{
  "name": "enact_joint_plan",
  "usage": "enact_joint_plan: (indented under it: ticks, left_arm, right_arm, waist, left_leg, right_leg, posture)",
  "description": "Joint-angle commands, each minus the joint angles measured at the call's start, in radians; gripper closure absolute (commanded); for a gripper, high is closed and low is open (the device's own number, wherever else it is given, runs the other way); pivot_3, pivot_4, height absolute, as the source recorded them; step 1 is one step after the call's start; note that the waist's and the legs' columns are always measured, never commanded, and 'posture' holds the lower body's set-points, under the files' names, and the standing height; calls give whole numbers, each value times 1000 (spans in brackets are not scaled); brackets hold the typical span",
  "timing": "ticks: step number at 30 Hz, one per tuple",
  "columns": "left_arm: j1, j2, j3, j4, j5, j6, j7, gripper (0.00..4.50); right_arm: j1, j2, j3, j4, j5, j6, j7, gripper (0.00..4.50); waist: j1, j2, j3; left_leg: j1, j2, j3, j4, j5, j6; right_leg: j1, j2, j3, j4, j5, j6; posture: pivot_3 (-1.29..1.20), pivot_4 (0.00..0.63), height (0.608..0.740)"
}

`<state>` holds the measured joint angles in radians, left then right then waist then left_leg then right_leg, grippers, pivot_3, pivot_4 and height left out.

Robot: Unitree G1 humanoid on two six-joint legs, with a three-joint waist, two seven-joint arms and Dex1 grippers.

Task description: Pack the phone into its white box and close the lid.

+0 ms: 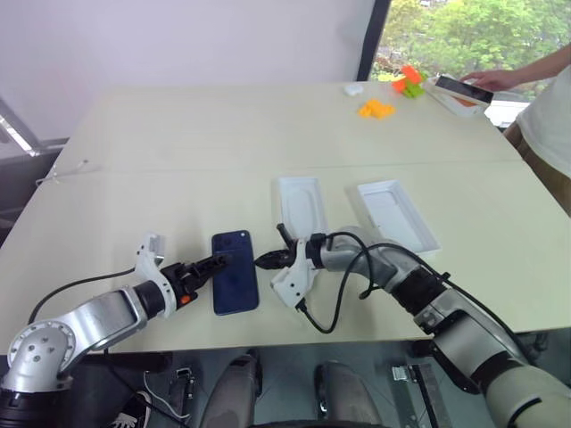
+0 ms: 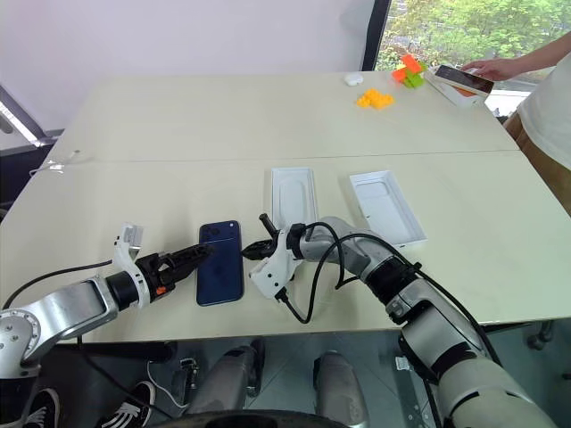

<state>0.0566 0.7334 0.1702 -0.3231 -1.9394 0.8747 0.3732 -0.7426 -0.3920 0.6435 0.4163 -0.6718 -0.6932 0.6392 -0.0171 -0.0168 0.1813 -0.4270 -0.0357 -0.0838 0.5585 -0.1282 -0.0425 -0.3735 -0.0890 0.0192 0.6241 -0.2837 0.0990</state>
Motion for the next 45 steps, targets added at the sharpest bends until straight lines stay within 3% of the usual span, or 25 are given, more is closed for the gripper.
enact_joint_plan:
  ticks: [1, 7, 17, 31, 34, 36, 45]
  left_arm:
    - [-31, 11, -57, -47, -33, 23, 53, 87]
    - [-59, 15, -63, -66, -33, 20, 112, 87]
    - [-43, -51, -47, -64, -33, 4, 109, 87]
    - [-26, -57, -43, -75, -33, 26, 87, 87]
    - [-19, -48, -41, -70, -33, 31, 88, 87]
    - [-16, -49, -39, -71, -33, 28, 91, 87]
    - [5, -37, 4, -92, -33, 32, 68, 87]
  right_arm:
    - [18, 41, 43, 12, -26, 4, -11, 4500]
    - [9, 46, 43, 18, -31, 4, -9, 4500]
    - [25, 96, 50, 10, -17, 22, -10, 4500]
    - [31, 135, 62, 13, -47, 18, -42, 4500]
    - [31, 153, 59, 7, -38, 27, -34, 4500]
    - [33, 151, 65, 1, -50, 28, -29, 4500]
    - [11, 108, 51, 4, -64, -2, -10, 4500]
  waist:
    - [0, -2, -1]
    - [-4, -1, -2]
    - [-12, -1, -4]
    - [-32, 1, -11]
    - [-39, 6, -14]
    - [-45, 7, -15]
    - [-44, 9, -18]
  left_leg:
    - [0, 0, 0, 0, 0, 0]
    - [0, 0, 0, 0, 0, 0]
    - [0, 4, 2, 0, 0, 0]
    - [-1, 11, 5, 0, -2, 0]
    - [-2, 14, 5, 0, -2, 0]
    - [-5, 18, 4, -2, -2, 0]
    - [-6, 17, 4, -6, -3, 0]
  right_leg:
    - [0, 0, 0, 0, 0, 0]
    - [1, 0, 0, -4, 1, -1]
    - [1, 0, -3, -8, 1, -2]
    - [0, 1, -8, -14, 2, -3]
    - [1, 1, -13, -22, 3, -6]
    - [2, 0, -21, -29, 6, -10]
    - [-2, -1, -22, -27, 6, -10]
  posture:
    - [0, 150, 740]
    - [0, 150, 740]
    - [0, 150, 740]
    - [0, 150, 740]
    - [0, 150, 740]
    - [0, 150, 740]
    - [0, 150, 740]
